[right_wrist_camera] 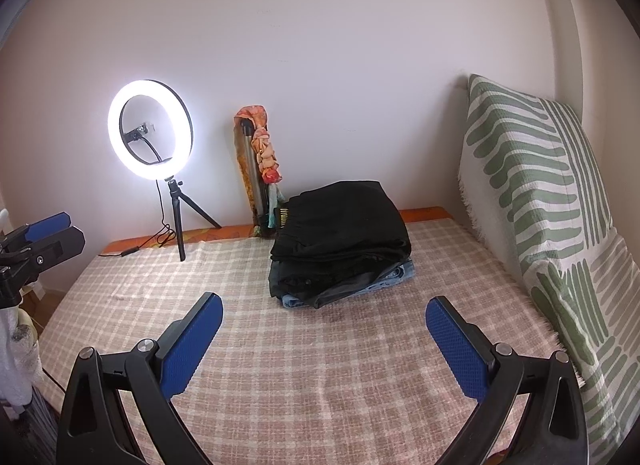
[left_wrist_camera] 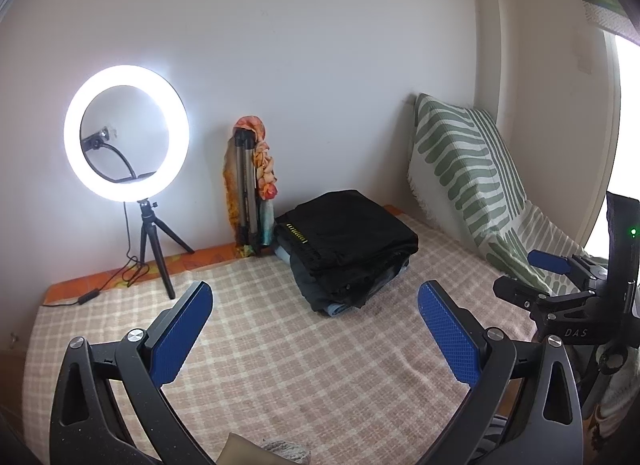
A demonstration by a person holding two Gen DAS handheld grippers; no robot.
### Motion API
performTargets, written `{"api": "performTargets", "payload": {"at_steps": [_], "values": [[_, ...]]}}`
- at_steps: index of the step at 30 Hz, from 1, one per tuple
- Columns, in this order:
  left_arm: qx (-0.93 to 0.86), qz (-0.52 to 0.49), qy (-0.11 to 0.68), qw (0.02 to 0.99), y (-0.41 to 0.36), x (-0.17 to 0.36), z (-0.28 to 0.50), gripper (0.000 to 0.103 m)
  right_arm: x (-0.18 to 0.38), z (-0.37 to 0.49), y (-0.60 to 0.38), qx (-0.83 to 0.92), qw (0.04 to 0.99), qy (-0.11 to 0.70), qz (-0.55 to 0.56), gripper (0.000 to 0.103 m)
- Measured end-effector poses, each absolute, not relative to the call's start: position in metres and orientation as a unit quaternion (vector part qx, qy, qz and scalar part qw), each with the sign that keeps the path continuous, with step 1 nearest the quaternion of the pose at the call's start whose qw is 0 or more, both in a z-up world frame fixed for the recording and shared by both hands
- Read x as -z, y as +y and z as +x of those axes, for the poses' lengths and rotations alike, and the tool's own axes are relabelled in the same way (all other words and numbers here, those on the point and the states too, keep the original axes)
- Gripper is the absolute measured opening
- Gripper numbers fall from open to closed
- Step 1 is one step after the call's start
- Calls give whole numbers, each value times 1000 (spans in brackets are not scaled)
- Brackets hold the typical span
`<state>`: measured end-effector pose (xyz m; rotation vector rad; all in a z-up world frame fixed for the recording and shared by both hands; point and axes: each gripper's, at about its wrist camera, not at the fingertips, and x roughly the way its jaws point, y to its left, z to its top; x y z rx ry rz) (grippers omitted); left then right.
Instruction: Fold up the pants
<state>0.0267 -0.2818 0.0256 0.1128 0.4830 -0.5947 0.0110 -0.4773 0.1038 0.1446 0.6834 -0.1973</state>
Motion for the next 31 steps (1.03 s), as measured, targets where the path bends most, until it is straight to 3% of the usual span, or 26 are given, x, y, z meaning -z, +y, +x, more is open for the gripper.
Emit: {"api": "performTargets", "payload": {"at_steps": [31], "values": [[288,43,232,928,-269,-18,37,102,-95,20,-464,73,933,347,67,103]]}}
